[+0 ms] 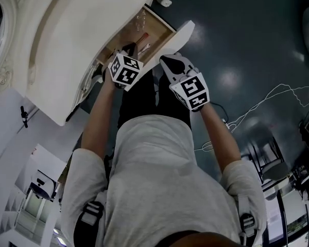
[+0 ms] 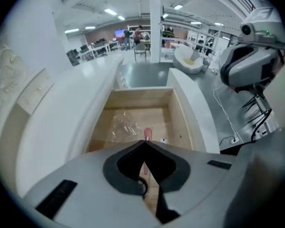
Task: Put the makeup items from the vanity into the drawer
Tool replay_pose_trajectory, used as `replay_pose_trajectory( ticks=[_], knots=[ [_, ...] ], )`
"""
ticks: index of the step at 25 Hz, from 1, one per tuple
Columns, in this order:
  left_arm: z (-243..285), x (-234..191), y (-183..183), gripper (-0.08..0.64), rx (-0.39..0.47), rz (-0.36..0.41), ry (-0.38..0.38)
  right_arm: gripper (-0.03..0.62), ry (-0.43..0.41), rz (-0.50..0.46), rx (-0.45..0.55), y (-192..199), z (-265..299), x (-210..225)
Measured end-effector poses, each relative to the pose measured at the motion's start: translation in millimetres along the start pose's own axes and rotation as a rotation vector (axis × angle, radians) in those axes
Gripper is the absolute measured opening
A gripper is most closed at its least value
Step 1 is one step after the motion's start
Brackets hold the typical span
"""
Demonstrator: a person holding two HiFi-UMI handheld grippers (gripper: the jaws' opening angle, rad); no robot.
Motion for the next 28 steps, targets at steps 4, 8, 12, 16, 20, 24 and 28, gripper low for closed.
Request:
replay_pose_trajectory(
  ticks=[4, 8, 12, 16, 20, 24, 28],
  knots=[
    [-44, 1, -9, 0.006, 0.095, -0.105, -0.067, 0.015, -0.030, -0.053, 0.018, -22, 4, -7],
    [-88, 1, -9, 0.006, 0.187, -0.270, -0.194, 0.015, -0.063, -0.117, 0.062, -51, 6, -22],
    [-134, 16, -8, 0.006, 0.329, -0.463, -0.340, 0.015, -0.104, -0.154, 0.100, -70, -1, -39],
    [-171, 37, -10, 0.006, 0.495, -0.523, -0.482, 0.015, -0.079, -0.237, 0.153, -81, -12, -55],
    [-199, 51, 0, 0.006, 0.574, -0.593, -0.600, 0.015, -0.087, -0.387, 0.222, -93, -17, -81],
    [-225, 61, 12, 0.006, 0.625, -0.623, -0.629, 0.015, -0.089, -0.402, 0.269, -105, -29, -104],
    [-246, 72, 17, 0.006, 0.677, -0.591, -0.630, 0.015, -0.034, -0.380, 0.315, -111, -45, -121]
  ],
)
Point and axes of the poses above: the fingertips, and each gripper's own axes: z forward along the fingers, x to its right, y out of its underside, the point moved 10 cm from there along -z, backward along the fingers, and after that the axes turned 2 degrees about -y, right-handed, at the moved point
